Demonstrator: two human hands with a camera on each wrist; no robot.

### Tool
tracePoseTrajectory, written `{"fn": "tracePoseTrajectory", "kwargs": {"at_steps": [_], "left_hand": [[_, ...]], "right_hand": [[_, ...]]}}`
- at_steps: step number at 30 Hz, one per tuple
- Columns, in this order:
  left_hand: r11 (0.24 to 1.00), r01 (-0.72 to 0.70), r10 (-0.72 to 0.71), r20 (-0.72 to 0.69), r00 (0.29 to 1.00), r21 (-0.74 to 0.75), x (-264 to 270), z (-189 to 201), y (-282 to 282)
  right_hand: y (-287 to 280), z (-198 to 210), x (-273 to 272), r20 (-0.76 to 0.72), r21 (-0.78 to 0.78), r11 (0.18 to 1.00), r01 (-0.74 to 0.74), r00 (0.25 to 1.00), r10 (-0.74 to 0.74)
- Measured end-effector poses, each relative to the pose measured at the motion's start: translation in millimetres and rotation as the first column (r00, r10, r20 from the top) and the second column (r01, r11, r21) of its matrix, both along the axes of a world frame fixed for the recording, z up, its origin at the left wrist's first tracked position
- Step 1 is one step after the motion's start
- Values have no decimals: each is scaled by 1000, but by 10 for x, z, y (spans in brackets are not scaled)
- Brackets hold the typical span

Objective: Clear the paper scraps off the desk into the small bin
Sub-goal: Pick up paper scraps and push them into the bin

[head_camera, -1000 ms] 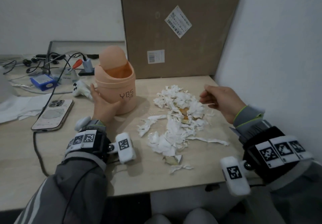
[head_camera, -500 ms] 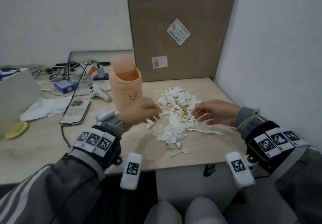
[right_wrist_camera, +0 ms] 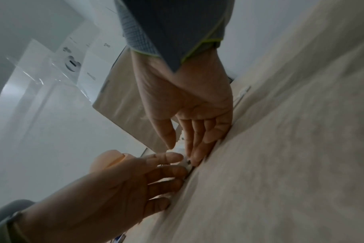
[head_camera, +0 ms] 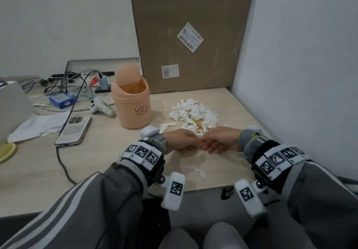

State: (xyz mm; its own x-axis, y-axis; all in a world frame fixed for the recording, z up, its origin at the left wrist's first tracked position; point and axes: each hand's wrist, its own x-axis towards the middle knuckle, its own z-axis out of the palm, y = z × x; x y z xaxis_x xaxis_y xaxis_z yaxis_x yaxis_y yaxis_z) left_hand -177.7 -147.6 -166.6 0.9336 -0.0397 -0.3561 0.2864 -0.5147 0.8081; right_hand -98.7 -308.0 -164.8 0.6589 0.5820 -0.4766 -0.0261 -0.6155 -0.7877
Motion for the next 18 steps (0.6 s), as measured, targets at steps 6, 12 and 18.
{"fn": "tracePoseTrajectory", "kwargs": {"at_steps": [6, 12, 18], "left_hand": [[977, -210, 213, 167, 963, -33, 165, 11, 70], [988, -84, 102, 139, 985, -128, -172, 211, 144], [949, 260, -290, -165, 943, -178, -402, 126, -86]], "right_hand": [[40, 79, 181, 41, 231, 953, 198, 976, -213], [-240, 305, 68, 36, 151, 982, 111, 992, -118], [-381, 300, -273, -57, -17, 978, -208, 977, 206]]}}
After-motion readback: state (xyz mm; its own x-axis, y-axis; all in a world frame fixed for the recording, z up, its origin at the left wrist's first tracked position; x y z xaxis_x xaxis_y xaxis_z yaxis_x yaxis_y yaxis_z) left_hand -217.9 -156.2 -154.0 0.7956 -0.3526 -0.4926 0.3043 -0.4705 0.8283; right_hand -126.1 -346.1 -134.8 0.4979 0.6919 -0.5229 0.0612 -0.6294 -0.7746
